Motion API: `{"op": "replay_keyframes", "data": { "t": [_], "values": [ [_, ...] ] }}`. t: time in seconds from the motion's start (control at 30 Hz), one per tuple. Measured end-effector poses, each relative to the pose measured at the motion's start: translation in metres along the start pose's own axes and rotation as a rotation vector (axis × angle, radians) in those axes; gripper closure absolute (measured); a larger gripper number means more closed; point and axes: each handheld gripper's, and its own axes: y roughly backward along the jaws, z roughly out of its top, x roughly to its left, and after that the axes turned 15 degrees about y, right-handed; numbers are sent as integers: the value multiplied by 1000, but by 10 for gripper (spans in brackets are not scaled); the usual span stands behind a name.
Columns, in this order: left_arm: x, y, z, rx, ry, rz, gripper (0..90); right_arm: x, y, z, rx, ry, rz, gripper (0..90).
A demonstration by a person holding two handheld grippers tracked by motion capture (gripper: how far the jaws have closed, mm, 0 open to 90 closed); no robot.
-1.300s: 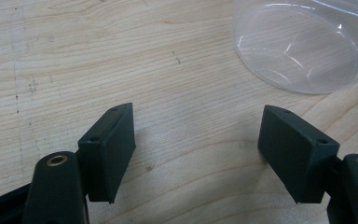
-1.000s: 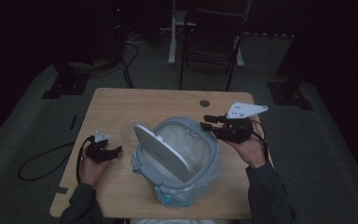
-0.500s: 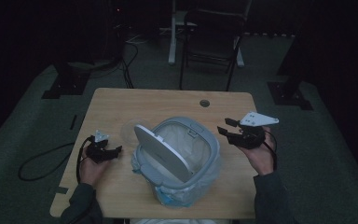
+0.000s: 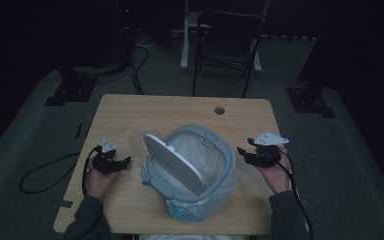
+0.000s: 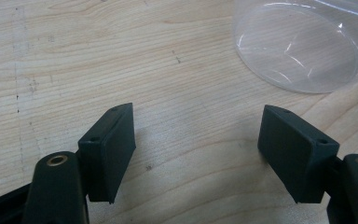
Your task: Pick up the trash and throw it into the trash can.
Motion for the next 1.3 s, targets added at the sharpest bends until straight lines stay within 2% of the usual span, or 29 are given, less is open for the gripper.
{"op": "replay_keyframes", "data": {
  "t": [0.1, 0.23, 0.37, 0.43, 0.53, 0.7, 0.87, 1.03, 1.2, 1.3],
  "values": [
    [0, 0, 0, -1, 2, 1, 285, 3, -10, -12, 28, -13, -12, 419],
    [0, 1, -1, -2, 3, 2, 296, 4, -24, -30, 59, -33, 3, 435],
    [2, 4, -1, -3, 26, -17, 365, 6, -33, -44, 98, -24, 5, 435],
    [3, 4, -1, -1, 36, -30, 396, 6, -37, -51, 101, -41, 7, 434],
    [2, 5, 0, 7, 29, -44, 426, 5, -42, -60, 106, -72, 7, 435],
    [2, 9, 1, -5, 32, -54, 463, 3, -45, -69, 105, -98, -2, 435],
    [2, 16, 6, -39, 46, -50, 468, 0, -47, -75, 103, -130, -5, 435],
    [2, 28, 15, -85, 68, -69, 488, -2, -48, -79, 99, -141, -7, 435],
    [5, 36, 29, -125, 85, -78, 477, -5, -47, -82, 86, -183, -6, 435],
    [3, 38, 38, -135, 74, -78, 474, -6, -46, -83, 79, -192, -9, 435]
  ]
}}
